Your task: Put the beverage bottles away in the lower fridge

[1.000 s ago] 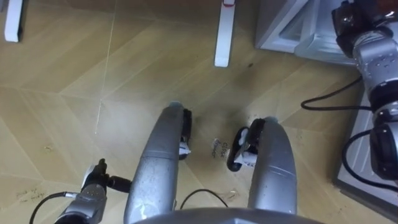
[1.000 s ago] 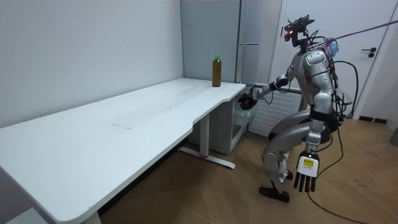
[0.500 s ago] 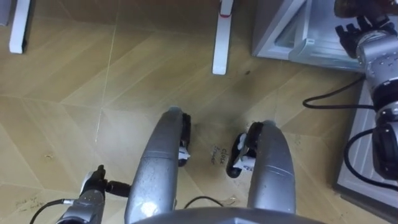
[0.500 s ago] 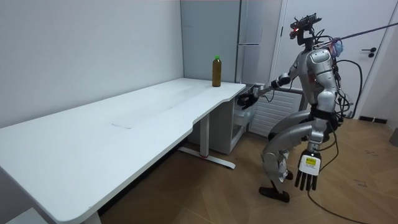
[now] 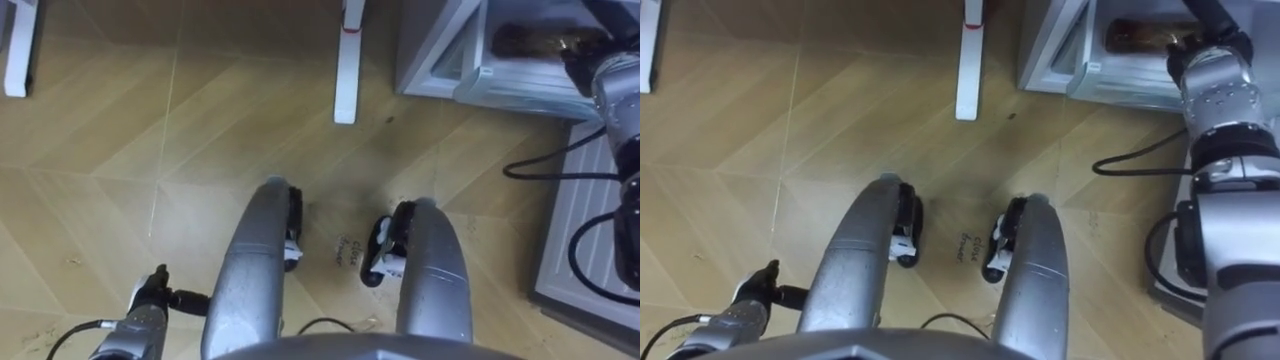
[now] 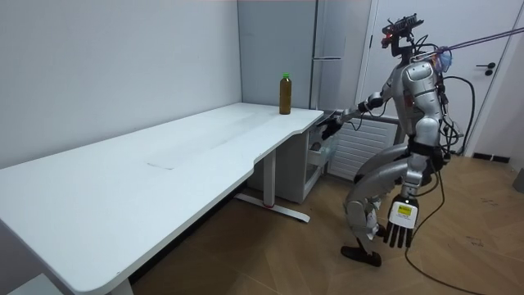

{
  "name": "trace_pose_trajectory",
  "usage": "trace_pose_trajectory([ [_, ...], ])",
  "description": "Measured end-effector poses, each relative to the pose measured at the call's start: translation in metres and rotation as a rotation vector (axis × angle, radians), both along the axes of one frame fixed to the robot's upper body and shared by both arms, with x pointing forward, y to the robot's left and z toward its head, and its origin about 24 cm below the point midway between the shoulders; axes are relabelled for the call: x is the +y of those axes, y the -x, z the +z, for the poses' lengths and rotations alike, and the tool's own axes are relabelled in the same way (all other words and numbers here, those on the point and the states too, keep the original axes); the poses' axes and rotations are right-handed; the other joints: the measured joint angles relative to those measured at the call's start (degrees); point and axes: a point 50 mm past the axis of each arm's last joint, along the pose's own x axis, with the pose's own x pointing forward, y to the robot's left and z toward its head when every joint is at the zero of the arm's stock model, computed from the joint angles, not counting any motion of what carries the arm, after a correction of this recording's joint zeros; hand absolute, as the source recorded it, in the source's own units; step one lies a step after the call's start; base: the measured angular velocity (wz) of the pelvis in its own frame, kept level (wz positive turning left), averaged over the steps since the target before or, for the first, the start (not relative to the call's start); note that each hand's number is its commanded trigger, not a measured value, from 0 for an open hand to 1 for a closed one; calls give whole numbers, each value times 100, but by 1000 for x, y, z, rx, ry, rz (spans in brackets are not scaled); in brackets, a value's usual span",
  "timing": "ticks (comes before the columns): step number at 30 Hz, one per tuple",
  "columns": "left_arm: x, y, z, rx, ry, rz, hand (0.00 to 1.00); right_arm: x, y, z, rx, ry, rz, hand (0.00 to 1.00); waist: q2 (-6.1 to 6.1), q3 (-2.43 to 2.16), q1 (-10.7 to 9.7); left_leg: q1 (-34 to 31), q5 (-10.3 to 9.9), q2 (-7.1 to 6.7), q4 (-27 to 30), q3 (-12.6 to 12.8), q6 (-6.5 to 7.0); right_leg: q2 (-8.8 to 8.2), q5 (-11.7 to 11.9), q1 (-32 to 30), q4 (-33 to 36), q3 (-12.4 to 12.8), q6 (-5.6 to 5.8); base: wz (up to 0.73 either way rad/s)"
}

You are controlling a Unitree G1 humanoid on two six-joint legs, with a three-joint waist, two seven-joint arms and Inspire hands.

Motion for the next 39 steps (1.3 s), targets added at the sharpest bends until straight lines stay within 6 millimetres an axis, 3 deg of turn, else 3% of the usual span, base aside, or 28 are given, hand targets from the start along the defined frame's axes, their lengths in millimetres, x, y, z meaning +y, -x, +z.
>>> trace_pose_trajectory([
  [11,0,7,-2,22,24,0,0,-4,12,-17,76,8,-13,0,-4,2,27,450,40,-8,-404,39,31,-19,57,460,-417,-67,14,0],
  [17,-2,7,-2,21,44,3,0,0,24,-39,143,14,-4,0,-7,5,23,1027,60,-17,-827,61,54,-13,101,1051,-852,-128,15,0],
  [27,4,7,-1,1,75,41,0,-6,57,-75,224,41,45,0,-16,10,25,1987,112,-14,-1669,96,37,101,208,2034,-1759,-175,113,-1],
  [33,9,7,0,-11,92,70,0,-11,75,-91,268,31,58,0,46,-23,-97,2482,129,-20,-2078,93,52,108,262,2588,-2221,-257,189,3],
  [39,16,20,-2,13,96,128,0,-20,101,-107,325,52,58,0,74,-84,-224,3148,201,-147,-2597,80,48,64,273,3237,-2652,-312,247,4],
])
